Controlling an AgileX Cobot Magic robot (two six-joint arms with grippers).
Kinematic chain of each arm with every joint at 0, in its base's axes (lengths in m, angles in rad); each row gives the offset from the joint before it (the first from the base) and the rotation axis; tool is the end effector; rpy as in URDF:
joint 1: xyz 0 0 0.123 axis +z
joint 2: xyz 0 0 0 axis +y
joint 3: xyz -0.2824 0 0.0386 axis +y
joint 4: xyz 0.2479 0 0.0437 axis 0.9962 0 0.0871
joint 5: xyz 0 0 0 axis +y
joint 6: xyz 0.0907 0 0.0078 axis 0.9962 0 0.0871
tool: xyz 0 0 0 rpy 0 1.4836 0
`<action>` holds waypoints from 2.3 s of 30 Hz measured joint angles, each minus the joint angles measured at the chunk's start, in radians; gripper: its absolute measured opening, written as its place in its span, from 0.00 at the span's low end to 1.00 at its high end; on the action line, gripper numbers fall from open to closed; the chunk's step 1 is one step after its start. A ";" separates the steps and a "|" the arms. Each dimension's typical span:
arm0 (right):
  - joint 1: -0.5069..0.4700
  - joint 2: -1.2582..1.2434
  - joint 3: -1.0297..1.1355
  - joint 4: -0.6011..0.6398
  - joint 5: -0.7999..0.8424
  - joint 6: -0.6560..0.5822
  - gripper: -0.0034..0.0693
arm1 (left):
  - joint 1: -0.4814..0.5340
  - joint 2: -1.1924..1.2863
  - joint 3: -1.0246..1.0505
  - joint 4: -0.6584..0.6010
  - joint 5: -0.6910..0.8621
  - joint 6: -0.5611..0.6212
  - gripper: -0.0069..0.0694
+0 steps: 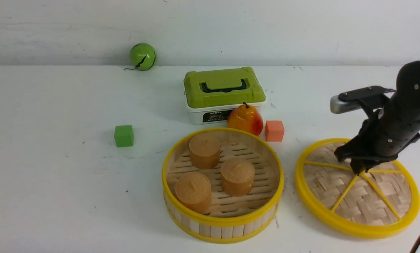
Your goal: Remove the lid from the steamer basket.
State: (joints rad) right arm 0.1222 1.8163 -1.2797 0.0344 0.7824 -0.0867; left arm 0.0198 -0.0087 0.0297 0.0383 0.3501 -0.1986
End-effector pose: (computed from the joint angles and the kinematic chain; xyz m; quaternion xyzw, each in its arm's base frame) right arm 0.3686 0.0475 0.2125 -0.0928 0.9812 0.0170 0.1684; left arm 0.0534 0.0023 0.1720 -0.0768 0.7963 -0.0376 0.5989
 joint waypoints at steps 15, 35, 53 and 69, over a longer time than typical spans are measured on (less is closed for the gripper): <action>-0.002 -0.214 0.019 0.113 0.047 -0.008 0.51 | 0.000 0.000 0.000 0.000 0.000 0.000 0.40; -0.002 -1.388 0.598 0.420 -0.166 -0.248 0.02 | 0.000 0.000 0.000 0.000 0.000 0.000 0.40; -0.002 -1.680 0.999 0.313 -0.477 -0.191 0.02 | 0.000 0.000 0.000 0.000 0.000 0.000 0.40; -0.163 -1.825 1.307 0.014 -0.621 0.118 0.02 | 0.000 0.000 0.000 0.000 0.000 0.000 0.40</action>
State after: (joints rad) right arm -0.0406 -0.0085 0.0271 0.0485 0.1617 0.0316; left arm 0.0198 -0.0087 0.0297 0.0383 0.3501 -0.1986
